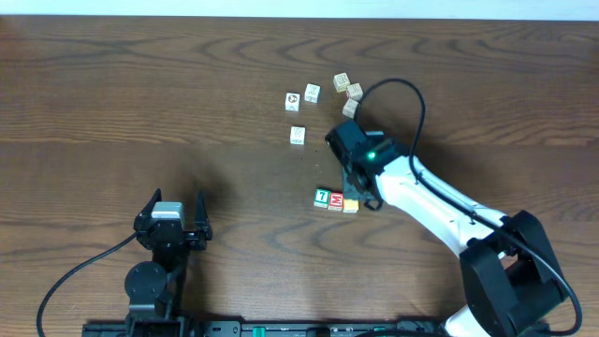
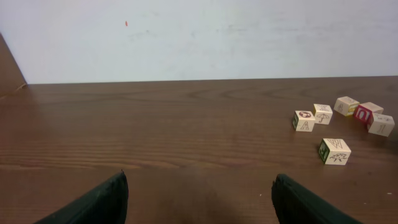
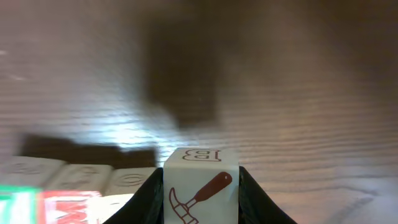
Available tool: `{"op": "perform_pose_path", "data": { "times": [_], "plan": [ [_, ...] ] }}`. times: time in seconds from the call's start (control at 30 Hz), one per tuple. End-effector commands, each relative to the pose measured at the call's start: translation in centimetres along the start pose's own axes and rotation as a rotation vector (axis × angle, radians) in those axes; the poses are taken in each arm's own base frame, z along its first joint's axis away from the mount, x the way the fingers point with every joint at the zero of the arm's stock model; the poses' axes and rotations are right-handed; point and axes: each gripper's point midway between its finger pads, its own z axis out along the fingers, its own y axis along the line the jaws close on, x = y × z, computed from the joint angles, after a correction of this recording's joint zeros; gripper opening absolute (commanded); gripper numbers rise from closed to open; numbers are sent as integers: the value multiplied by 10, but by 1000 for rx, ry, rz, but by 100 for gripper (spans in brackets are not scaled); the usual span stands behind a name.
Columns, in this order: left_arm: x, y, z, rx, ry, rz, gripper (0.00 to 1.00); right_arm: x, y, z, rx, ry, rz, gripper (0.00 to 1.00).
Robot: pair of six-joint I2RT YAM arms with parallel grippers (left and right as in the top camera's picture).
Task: Lift 4 blocks
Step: 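Lift the white B block and carry it beside the yellow W block, then lower the white B block at the row's right end and open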
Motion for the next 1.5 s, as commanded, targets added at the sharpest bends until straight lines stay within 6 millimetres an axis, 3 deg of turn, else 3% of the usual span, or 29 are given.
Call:
{"op": "perform_pose_path", "data": {
  "times": [0.0,0.23,0.53,1.07,1.47],
  "plan": [
    [15,1,1,-3,48,-7,74,10,-3,6,6,0,26,18],
    [15,1,1,-3,48,-7,75,24,2,12,-1,21,6,17],
    [15,1,1,-3,48,-7,74,21,17,9,-35,-15,-16,24],
    [15,1,1,-3,48,-6,74,20,29,8,-95,-11,14,27],
    [15,1,1,-3,48,-7,74,14,16,9,-22,-49,13,33]
  ]
}}
